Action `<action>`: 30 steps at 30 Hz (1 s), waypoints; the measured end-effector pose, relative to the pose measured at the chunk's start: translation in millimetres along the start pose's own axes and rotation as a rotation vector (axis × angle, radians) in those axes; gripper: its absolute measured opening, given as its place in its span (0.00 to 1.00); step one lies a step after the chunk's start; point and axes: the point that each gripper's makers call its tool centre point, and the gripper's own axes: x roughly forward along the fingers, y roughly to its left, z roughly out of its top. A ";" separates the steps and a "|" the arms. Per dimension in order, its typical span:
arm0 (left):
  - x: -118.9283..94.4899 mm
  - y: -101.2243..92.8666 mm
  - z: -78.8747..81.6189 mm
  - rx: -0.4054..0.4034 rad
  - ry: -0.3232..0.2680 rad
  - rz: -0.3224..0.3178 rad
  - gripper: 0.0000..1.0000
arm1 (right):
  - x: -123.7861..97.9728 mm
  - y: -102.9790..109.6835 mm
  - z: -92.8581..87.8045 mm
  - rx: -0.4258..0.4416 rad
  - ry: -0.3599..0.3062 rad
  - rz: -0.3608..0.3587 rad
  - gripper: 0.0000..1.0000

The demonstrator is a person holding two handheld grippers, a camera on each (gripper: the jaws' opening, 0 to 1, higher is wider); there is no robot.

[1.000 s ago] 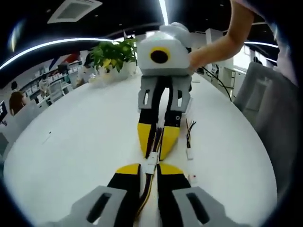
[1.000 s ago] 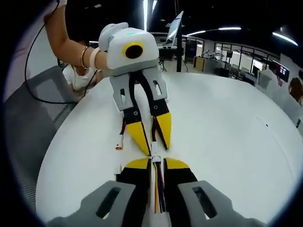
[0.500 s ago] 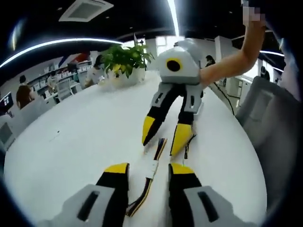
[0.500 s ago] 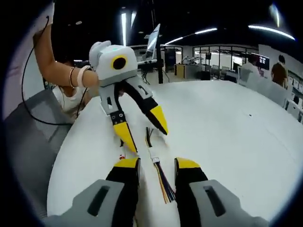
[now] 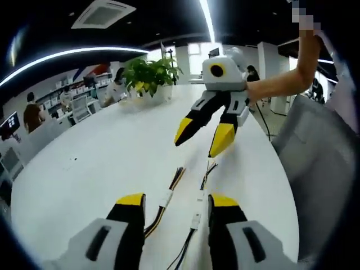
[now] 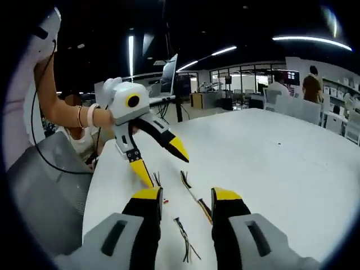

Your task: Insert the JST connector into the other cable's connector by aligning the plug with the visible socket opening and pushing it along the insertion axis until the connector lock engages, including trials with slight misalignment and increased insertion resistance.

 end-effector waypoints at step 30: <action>-5.9 -24.5 -15.7 -0.010 0.004 -0.011 0.35 | 0.8 17.4 -19.4 -0.068 0.083 0.038 0.29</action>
